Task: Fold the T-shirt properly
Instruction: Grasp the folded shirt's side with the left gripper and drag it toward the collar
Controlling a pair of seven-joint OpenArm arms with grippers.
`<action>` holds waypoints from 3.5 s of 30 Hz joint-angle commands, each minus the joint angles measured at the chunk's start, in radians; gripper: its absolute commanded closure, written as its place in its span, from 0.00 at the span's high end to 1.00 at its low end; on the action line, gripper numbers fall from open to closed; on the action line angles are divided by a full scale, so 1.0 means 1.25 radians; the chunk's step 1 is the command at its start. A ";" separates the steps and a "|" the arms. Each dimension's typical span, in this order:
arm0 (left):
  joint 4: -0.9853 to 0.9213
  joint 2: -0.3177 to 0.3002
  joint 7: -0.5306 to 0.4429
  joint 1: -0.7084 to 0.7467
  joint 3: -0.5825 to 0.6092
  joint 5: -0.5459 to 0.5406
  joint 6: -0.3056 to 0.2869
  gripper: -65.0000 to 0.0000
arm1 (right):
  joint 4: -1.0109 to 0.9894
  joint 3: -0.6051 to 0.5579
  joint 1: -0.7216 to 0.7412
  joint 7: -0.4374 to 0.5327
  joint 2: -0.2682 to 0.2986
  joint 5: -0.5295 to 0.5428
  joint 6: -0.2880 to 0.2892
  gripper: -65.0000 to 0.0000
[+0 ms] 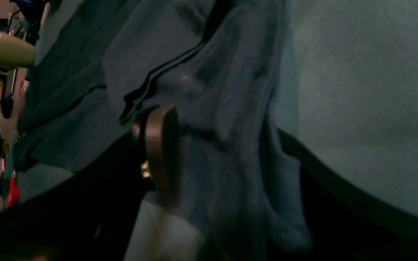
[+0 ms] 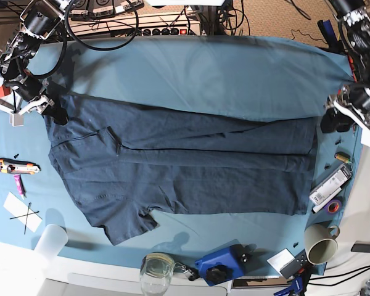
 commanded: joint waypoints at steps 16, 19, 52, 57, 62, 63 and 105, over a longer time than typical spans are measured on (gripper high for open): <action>-0.298 -0.013 0.023 -0.163 0.040 0.004 -0.009 0.49 | -0.004 -0.007 -0.007 -0.074 0.005 -0.069 -0.011 0.45; -0.325 -0.013 0.016 -0.175 0.040 0.039 -0.005 0.49 | -0.004 -0.007 -0.007 -0.076 0.005 -0.068 -0.011 0.45; -0.261 0.009 0.113 -0.168 0.156 0.051 0.079 0.00 | 0.088 0.000 -0.010 -0.113 0.021 -0.002 -0.011 0.00; -0.226 -0.003 0.121 -0.150 0.156 0.058 0.079 0.00 | 0.144 0.000 -0.009 -0.162 0.022 -0.002 -0.011 0.00; -0.176 -0.045 0.121 -0.099 0.156 0.056 0.079 0.00 | 0.194 0.007 -0.009 -0.173 0.022 0.018 -0.011 0.00; -0.167 -0.053 0.121 -0.088 0.156 0.049 0.078 0.00 | 0.199 0.012 -0.009 -0.173 0.023 0.019 -0.011 0.00; 0.042 -0.082 0.147 0.179 0.075 -0.027 0.036 0.50 | 0.204 0.107 -0.173 -0.173 0.123 0.277 -0.011 0.26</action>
